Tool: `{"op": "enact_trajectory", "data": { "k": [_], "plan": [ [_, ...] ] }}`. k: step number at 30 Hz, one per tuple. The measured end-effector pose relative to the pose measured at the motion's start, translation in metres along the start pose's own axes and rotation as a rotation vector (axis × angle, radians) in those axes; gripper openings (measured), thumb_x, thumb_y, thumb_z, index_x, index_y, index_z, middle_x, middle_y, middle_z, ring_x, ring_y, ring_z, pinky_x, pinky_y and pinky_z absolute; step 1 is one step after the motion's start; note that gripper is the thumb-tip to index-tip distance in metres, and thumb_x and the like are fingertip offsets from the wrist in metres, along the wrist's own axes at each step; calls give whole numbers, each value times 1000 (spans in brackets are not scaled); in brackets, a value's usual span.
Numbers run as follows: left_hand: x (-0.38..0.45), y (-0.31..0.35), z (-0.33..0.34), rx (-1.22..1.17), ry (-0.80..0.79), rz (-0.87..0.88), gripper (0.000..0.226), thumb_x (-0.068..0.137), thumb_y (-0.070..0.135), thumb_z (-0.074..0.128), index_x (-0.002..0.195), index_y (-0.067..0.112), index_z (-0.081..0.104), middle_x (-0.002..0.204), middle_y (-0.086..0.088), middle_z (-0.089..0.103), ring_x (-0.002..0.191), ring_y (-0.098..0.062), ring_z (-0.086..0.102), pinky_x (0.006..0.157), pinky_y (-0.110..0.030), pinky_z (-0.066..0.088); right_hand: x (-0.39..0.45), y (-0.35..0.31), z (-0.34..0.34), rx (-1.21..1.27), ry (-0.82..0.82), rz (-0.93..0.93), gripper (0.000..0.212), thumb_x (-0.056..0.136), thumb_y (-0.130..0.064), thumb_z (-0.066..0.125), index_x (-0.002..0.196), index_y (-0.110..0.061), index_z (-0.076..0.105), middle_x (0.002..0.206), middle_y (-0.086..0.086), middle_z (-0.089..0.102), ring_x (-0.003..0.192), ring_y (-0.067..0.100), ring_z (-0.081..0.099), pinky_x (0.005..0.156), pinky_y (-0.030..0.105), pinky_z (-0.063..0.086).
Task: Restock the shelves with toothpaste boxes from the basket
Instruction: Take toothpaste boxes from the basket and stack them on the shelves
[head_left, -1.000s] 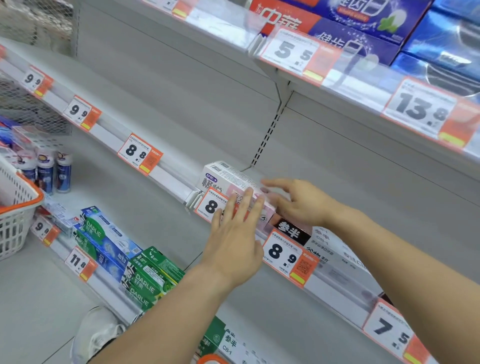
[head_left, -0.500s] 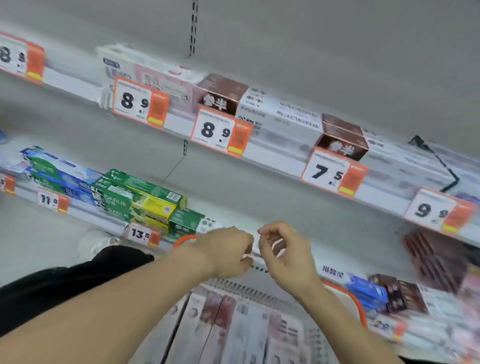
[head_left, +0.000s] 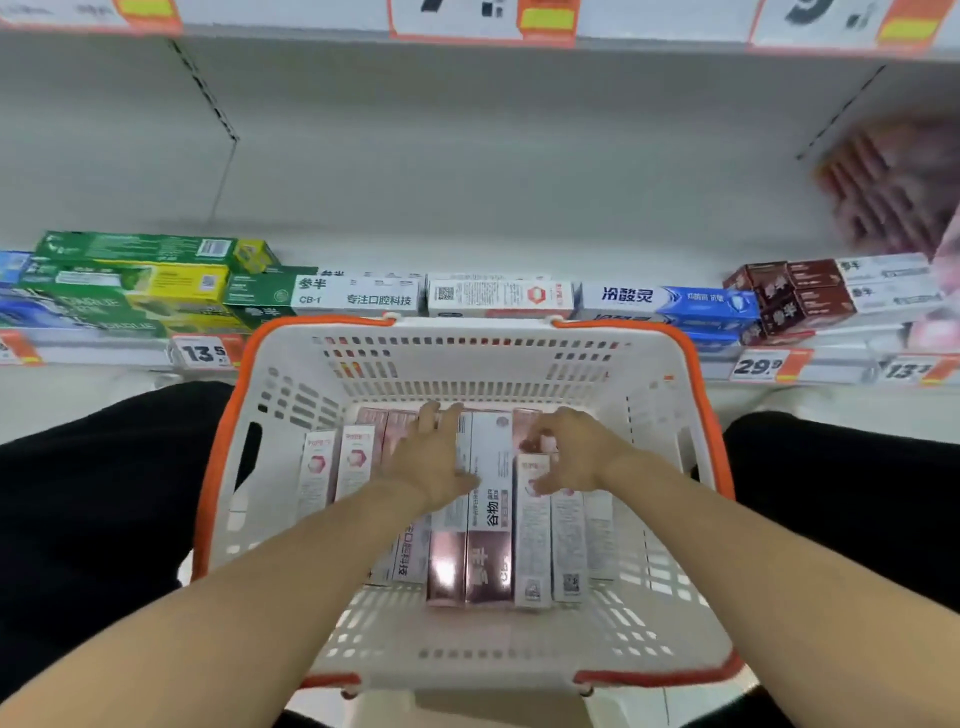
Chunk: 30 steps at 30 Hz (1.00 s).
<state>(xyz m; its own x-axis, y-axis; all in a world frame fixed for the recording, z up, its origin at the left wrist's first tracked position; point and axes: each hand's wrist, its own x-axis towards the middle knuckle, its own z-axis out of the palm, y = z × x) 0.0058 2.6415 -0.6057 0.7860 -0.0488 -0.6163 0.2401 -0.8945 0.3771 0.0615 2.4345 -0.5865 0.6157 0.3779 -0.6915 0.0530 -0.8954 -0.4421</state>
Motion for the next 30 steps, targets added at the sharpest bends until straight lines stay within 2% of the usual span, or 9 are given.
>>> {"op": "enact_trajectory", "data": {
  "k": [3, 7, 10, 14, 16, 19, 22, 25, 30],
  "plan": [
    [7, -7, 4, 26, -25, -2, 102, 85, 43, 74, 159, 27, 6, 164, -6, 4, 146, -33, 25, 117, -48, 33, -1, 13, 11, -122, -53, 48, 82, 73, -38, 87, 143, -19, 48, 140, 7, 46, 130, 26, 46, 104, 32, 41],
    [13, -6, 7, -43, -34, -19, 101, 83, 43, 75, 157, 29, 8, 160, -7, 16, 139, -34, 39, 113, -49, 39, -3, 19, 33, 79, -90, 141, 93, 77, -48, 82, 152, -29, 31, 151, 9, 33, 138, 29, 39, 113, 38, 34],
    [13, 1, 11, 41, 2, -32, 98, 86, 42, 71, 157, 22, 7, 159, -10, 13, 141, -34, 33, 114, -46, 36, 0, 6, 53, 199, 65, 225, 89, 78, -54, 78, 148, -23, 33, 147, 9, 34, 130, 28, 46, 105, 37, 39],
    [6, 14, 11, 164, 125, 53, 81, 91, 32, 61, 156, 15, 15, 162, -16, 3, 151, -32, 7, 120, -43, 19, -5, 1, 57, 237, 176, 216, 71, 77, -42, 79, 134, -19, 45, 136, 9, 42, 110, 26, 56, 85, 32, 48],
    [5, 19, 10, 141, 199, 147, 68, 91, 27, 60, 150, 14, 28, 158, -15, 15, 148, -30, 12, 120, -43, 21, -13, 8, 48, 297, 241, 210, 53, 72, -39, 82, 112, -22, 51, 122, 4, 51, 98, 21, 57, 74, 28, 44],
    [4, 29, 8, -72, 211, 208, 49, 90, 25, 64, 134, 15, 48, 142, -6, 37, 139, -24, 31, 113, -36, 32, -23, 17, 27, 410, 358, 189, 45, 69, -33, 84, 100, -21, 54, 109, -2, 59, 89, 14, 58, 65, 24, 44],
    [-2, 47, -5, -399, 25, 106, 53, 88, 36, 73, 132, 19, 51, 135, 2, 45, 129, -18, 44, 104, -28, 35, -31, 20, -4, 615, 412, 121, 39, 70, -15, 83, 100, -15, 58, 104, -2, 66, 85, 16, 66, 63, 21, 54],
    [-9, 66, -24, -720, -313, 86, 54, 86, 53, 70, 128, 21, 59, 126, 5, 66, 117, -14, 58, 111, -41, 38, -40, 22, -36, 875, 353, 51, 38, 75, -7, 79, 107, -12, 59, 109, 2, 70, 90, 27, 73, 74, 47, 63],
    [-14, 83, -44, -1156, -585, 85, 60, 78, 58, 70, 127, 23, 66, 135, -16, 62, 121, -29, 59, 113, -52, 38, -45, 23, -60, 1333, 132, -135, 41, 76, -12, 66, 116, -13, 57, 105, 15, 70, 97, 33, 69, 74, 44, 59]
  ]
}}
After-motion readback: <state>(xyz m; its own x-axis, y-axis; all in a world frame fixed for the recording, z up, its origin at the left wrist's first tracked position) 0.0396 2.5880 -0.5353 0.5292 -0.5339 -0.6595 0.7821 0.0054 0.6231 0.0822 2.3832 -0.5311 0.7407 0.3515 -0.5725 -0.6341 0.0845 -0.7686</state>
